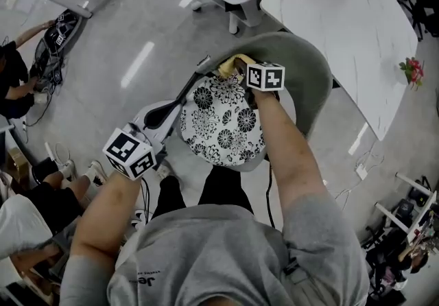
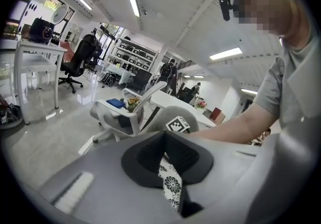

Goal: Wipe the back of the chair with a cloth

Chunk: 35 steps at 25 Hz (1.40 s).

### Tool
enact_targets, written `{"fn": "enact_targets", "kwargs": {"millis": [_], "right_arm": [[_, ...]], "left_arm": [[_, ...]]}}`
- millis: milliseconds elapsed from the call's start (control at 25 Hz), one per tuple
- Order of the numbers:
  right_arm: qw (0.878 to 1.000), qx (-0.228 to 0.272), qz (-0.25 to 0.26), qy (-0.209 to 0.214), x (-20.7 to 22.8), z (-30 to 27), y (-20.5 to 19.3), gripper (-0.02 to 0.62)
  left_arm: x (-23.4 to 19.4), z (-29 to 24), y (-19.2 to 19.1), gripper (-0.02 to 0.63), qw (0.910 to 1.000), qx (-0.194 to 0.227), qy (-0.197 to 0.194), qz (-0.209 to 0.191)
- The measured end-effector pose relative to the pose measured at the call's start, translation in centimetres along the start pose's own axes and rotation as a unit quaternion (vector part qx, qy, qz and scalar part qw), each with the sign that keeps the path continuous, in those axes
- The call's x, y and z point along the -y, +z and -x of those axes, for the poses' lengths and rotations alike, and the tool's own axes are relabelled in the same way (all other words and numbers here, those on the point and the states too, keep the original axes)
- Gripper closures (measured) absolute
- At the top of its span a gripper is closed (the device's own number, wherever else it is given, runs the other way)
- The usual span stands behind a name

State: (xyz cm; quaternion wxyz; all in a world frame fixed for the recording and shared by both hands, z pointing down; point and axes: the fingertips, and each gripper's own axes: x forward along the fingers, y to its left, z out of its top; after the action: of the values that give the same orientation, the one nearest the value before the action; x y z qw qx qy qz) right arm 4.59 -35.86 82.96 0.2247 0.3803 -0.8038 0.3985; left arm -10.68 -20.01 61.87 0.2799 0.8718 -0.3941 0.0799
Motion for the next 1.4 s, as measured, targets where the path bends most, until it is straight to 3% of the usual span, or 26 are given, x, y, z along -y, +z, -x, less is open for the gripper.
{"fn": "enact_targets", "kwargs": {"millis": [160, 320, 480, 640, 1000, 1120, 1240, 1320, 1400], "right_arm": [[0.994, 0.028, -0.087, -0.062, 4.3, 1.9, -0.5, 0.541], [0.977, 0.065, -0.162, -0.119, 8.7, 5.6, -1.2, 0.541], [0.953, 0.107, -0.221, -0.178, 13.0, 10.4, -2.9, 0.541], [0.927, 0.143, -0.278, -0.207, 15.2, 14.7, -5.1, 0.541], [0.853, 0.237, -0.392, -0.249, 16.2, 23.2, -10.2, 0.543], [0.838, 0.259, -0.403, -0.26, 15.7, 25.5, -11.3, 0.543], [0.848, 0.263, -0.381, -0.26, 14.8, 26.6, -11.7, 0.543], [0.869, 0.254, -0.343, -0.251, 13.9, 26.5, -11.1, 0.543], [0.898, 0.23, -0.293, -0.235, 12.9, 25.2, -10.1, 0.543]], "left_arm": [[0.7, 0.0, -0.1, 0.548, 0.9999, -0.007, -0.007, -0.003], [1.8, -0.7, -0.1, 0.548, 0.9995, -0.019, -0.024, -0.012], [3.5, -1.9, -0.2, 0.548, 0.9981, -0.027, -0.051, -0.022], [4.9, -2.3, -0.7, 0.548, 0.9956, -0.04, -0.077, -0.034], [8.0, -1.3, -1.6, 0.548, 0.9871, -0.056, -0.134, -0.067], [8.6, -0.5, -1.5, 0.548, 0.9848, -0.055, -0.146, -0.076], [8.7, 0.5, -1.6, 0.548, 0.9833, -0.054, -0.154, -0.081], [8.5, 1.1, -1.8, 0.548, 0.9837, -0.052, -0.152, -0.081], [7.9, 1.6, -1.8, 0.548, 0.9855, -0.048, -0.143, -0.077]]}}
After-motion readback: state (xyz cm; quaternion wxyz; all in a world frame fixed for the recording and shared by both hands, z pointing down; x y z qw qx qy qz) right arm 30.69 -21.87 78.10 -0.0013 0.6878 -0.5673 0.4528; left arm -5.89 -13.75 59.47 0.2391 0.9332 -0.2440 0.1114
